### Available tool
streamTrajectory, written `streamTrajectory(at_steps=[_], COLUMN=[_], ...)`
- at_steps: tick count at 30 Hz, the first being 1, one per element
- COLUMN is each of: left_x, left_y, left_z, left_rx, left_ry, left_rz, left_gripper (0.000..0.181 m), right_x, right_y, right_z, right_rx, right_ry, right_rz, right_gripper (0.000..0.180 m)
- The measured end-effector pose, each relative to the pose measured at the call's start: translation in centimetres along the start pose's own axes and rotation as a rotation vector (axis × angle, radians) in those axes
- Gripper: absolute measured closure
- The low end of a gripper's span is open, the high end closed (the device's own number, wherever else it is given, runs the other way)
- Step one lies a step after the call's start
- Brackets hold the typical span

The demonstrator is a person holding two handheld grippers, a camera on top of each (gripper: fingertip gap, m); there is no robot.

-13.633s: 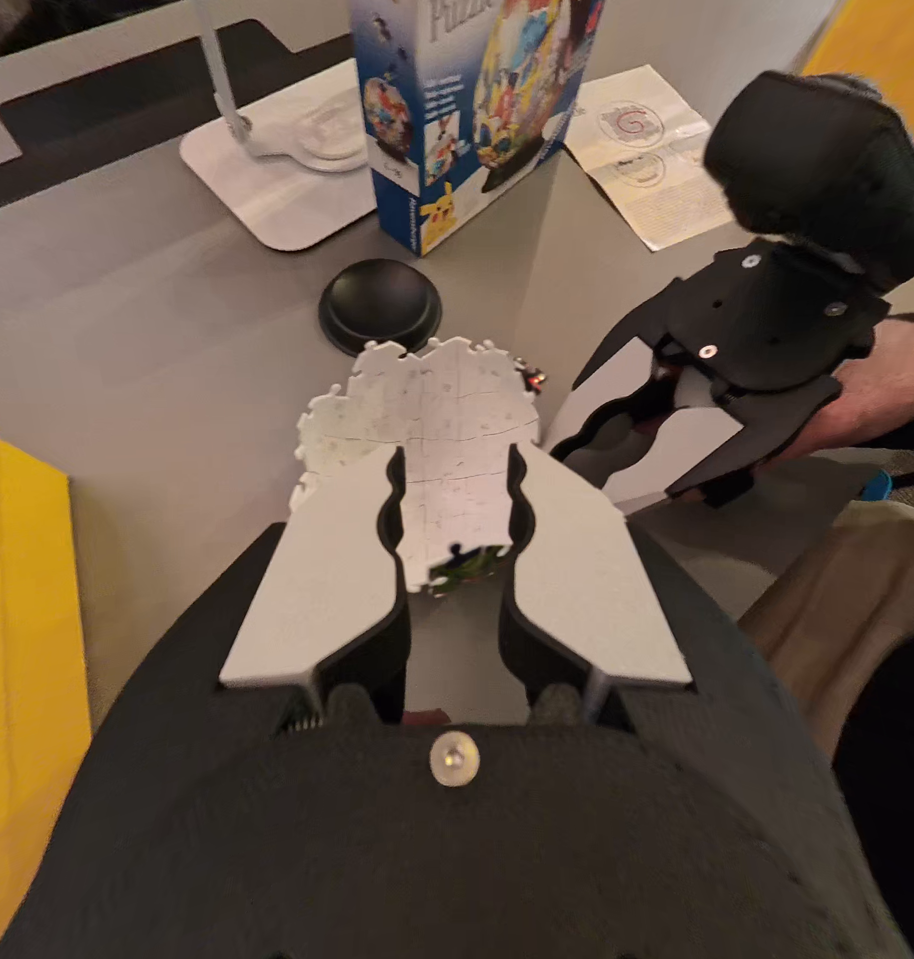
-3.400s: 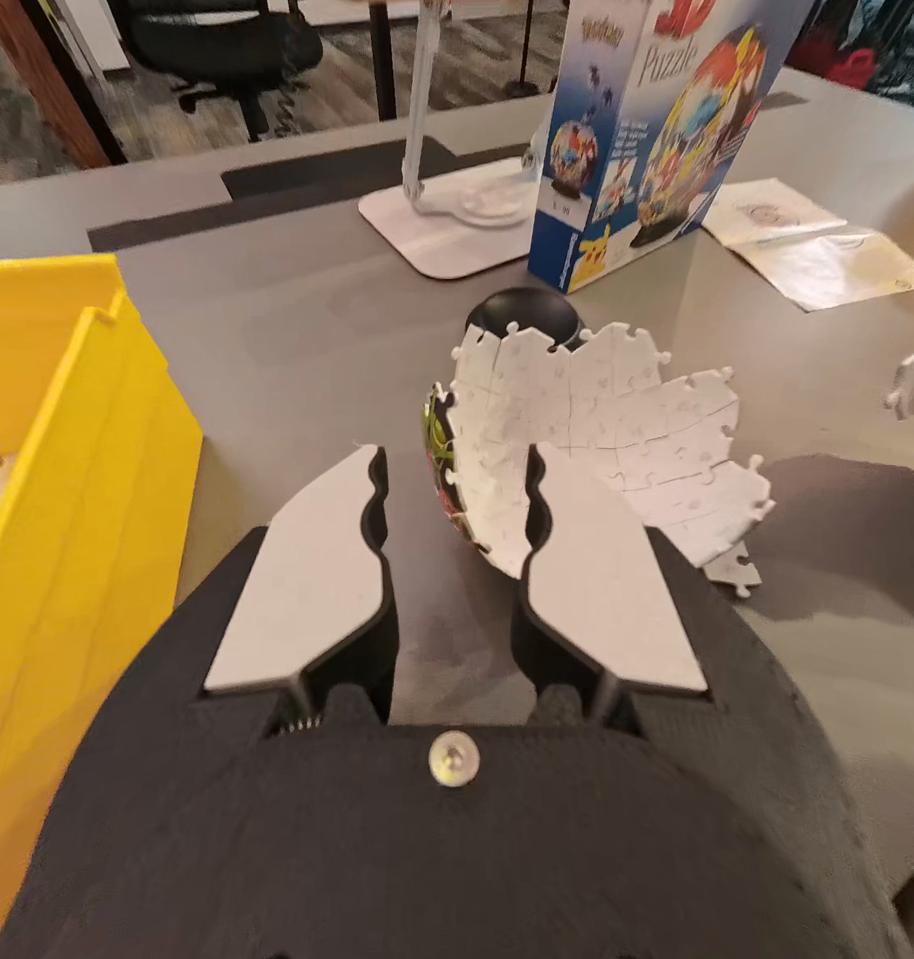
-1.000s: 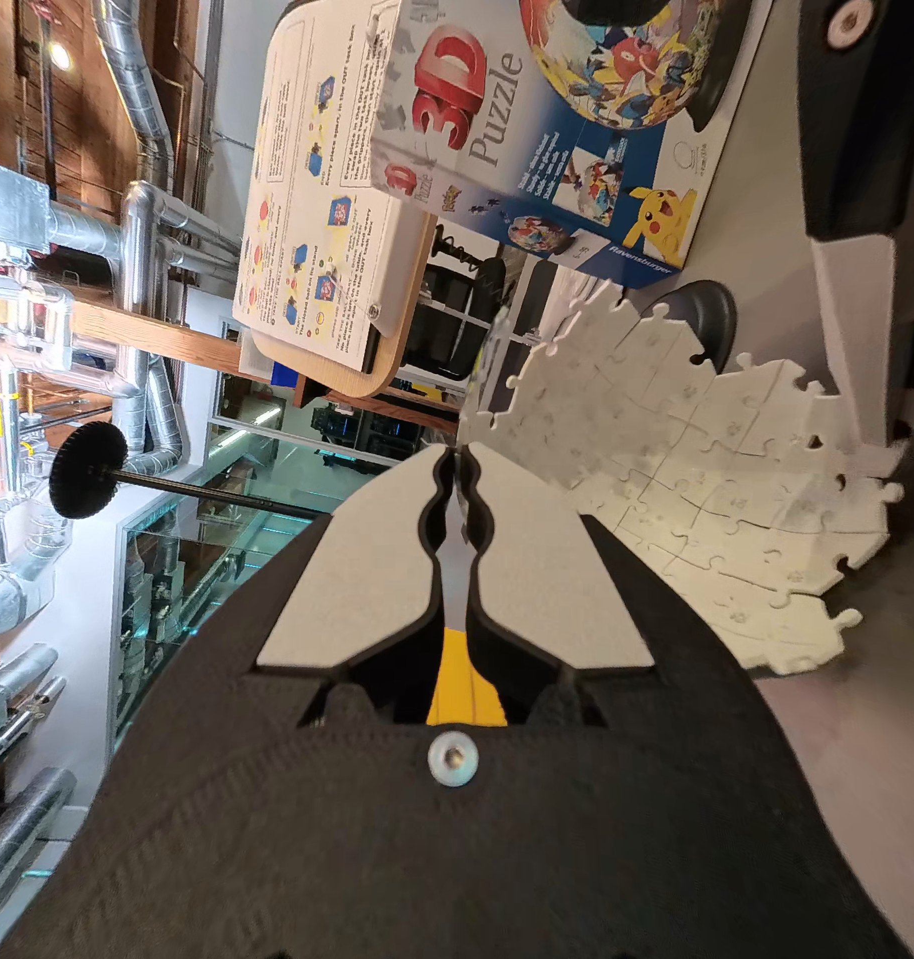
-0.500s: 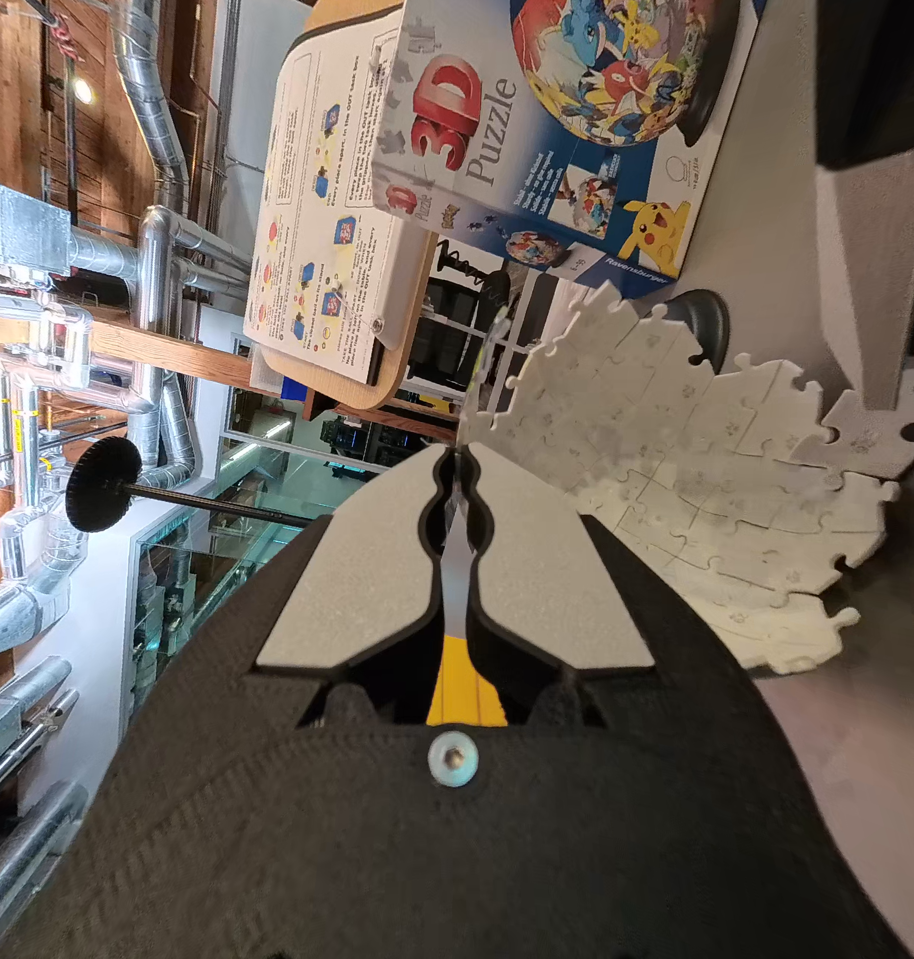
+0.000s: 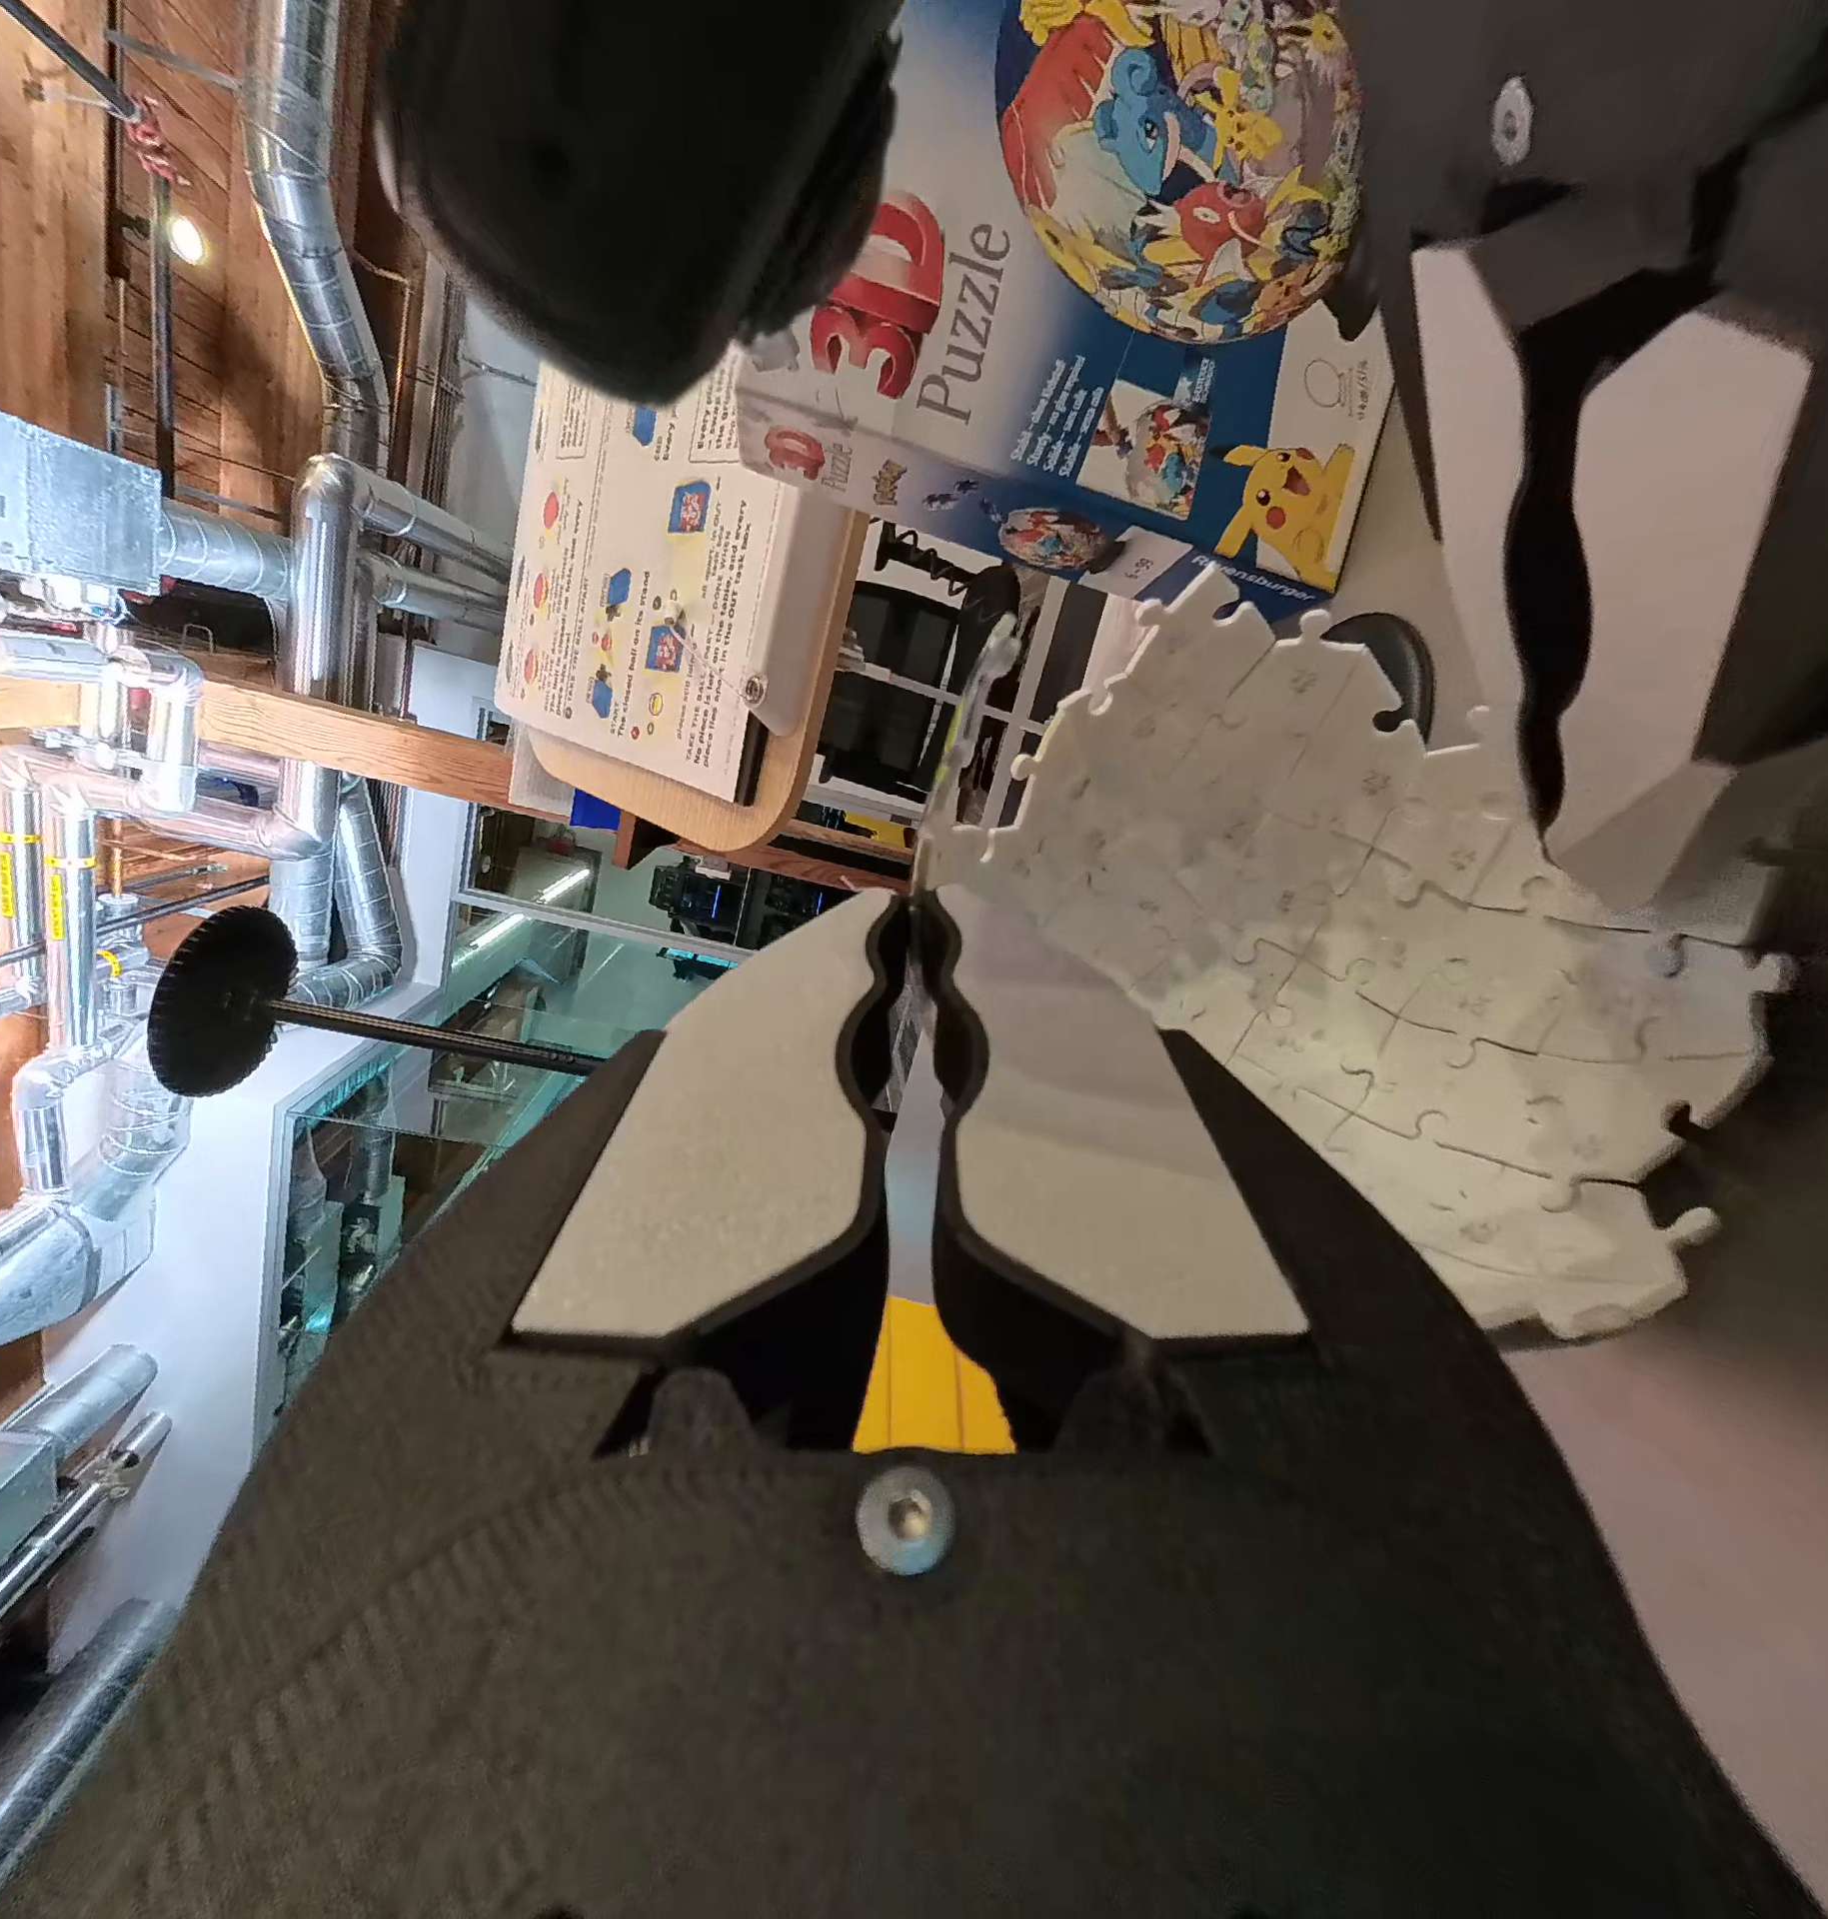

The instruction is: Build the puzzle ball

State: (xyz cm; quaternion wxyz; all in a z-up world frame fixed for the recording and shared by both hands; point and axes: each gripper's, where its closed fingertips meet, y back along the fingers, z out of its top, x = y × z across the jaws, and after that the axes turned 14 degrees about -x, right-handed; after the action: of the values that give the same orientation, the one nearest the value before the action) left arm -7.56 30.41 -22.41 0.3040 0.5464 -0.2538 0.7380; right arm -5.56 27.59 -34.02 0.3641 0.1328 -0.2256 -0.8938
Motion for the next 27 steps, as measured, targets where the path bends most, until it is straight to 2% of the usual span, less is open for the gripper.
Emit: streamTrajectory(at_steps=[8,27], left_x=[0.0,-0.4], left_y=[-0.3,0.0], left_z=[0.4,2.3], left_rx=[-0.016,-0.083], left_ry=[-0.009,-0.031], left_rz=[0.0,0.003], left_gripper=[0.179,0.176], right_x=[-0.4,-0.6], right_y=[-0.2,-0.5], right_z=[-0.2,-0.6], right_rx=[0.02,0.021], right_ry=[0.096,0.186], right_rz=[-0.026,-0.042], right_gripper=[0.18,0.18])
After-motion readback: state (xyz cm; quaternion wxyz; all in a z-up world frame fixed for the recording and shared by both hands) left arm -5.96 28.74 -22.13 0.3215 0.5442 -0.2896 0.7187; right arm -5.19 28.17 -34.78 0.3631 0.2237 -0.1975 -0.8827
